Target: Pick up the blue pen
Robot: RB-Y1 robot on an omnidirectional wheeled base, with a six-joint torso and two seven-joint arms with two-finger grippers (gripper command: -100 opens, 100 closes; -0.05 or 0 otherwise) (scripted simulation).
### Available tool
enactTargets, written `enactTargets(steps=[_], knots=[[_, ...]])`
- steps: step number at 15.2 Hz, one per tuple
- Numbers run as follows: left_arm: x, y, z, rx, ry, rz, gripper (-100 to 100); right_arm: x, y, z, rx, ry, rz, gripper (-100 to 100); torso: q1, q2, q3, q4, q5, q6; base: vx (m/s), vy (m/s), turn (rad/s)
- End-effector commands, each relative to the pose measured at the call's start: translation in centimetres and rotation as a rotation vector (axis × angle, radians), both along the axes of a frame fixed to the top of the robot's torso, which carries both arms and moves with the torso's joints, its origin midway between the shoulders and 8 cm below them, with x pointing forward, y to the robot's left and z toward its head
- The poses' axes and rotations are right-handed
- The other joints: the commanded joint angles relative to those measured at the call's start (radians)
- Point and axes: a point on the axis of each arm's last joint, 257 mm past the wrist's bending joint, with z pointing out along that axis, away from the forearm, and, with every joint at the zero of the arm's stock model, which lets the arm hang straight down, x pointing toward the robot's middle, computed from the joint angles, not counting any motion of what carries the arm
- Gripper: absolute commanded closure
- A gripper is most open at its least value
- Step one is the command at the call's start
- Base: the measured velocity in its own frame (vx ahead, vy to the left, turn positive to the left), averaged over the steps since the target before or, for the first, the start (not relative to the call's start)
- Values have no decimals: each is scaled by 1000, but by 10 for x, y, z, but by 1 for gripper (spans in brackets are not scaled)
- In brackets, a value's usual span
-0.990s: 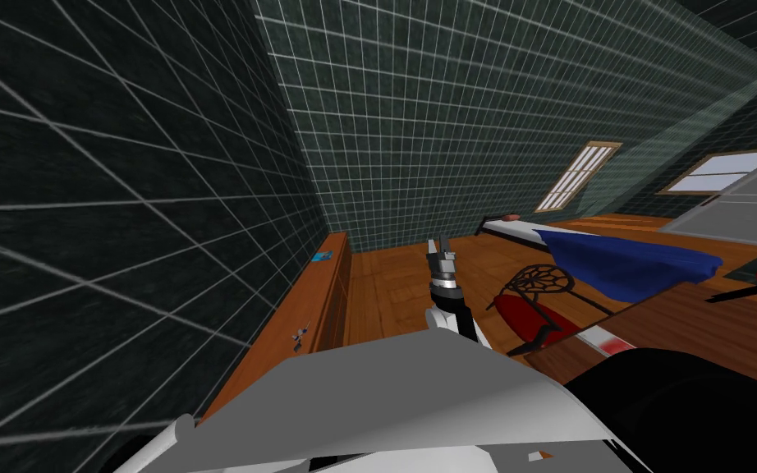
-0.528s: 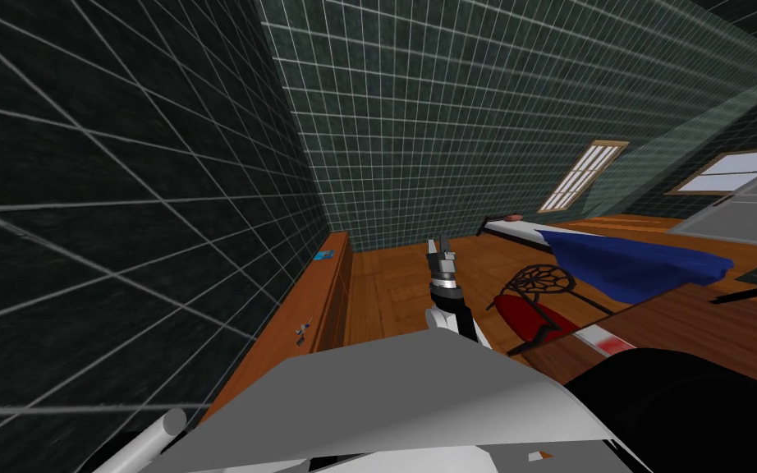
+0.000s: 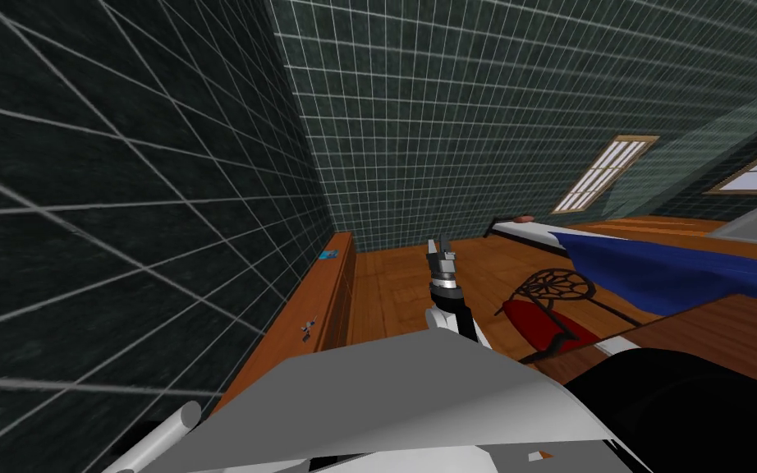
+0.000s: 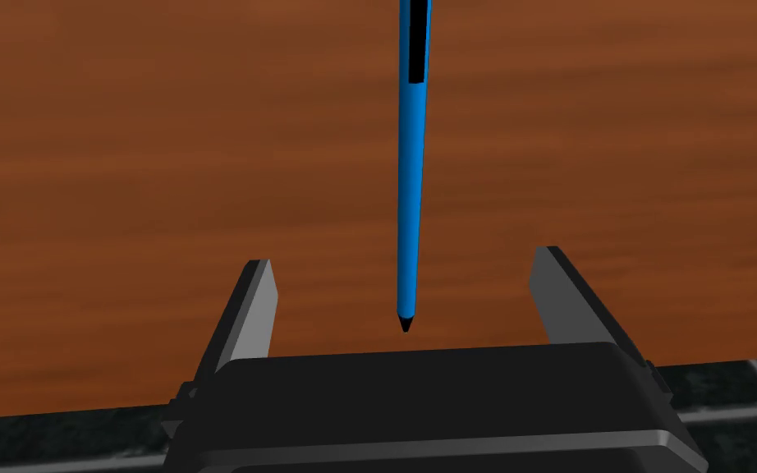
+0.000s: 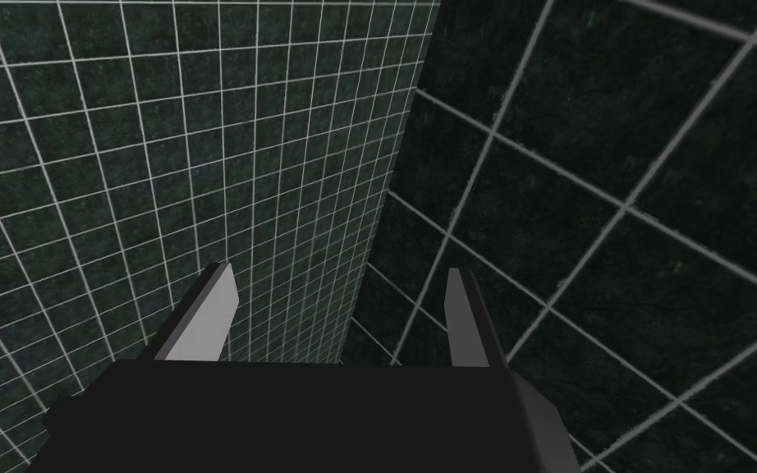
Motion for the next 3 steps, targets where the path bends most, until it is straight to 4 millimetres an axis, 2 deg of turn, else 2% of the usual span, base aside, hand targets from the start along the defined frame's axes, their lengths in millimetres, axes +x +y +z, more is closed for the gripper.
enactTargets(steps=[1,2,3], knots=[[-5,12,12,-3,0,19,100,0,0,0,0,0,0,0,0,0,0,0,0,0,-13,-27,-211],[-5,14,14,-4,0,23,100,0,0,0,0,0,0,0,-2,1,1,0,-1,1,-38,-59,-206],[-4,10,8,1,-1,15,100,0,0,0,0,0,0,0,-5,3,2,1,-1,1,-24,-35,-46]])
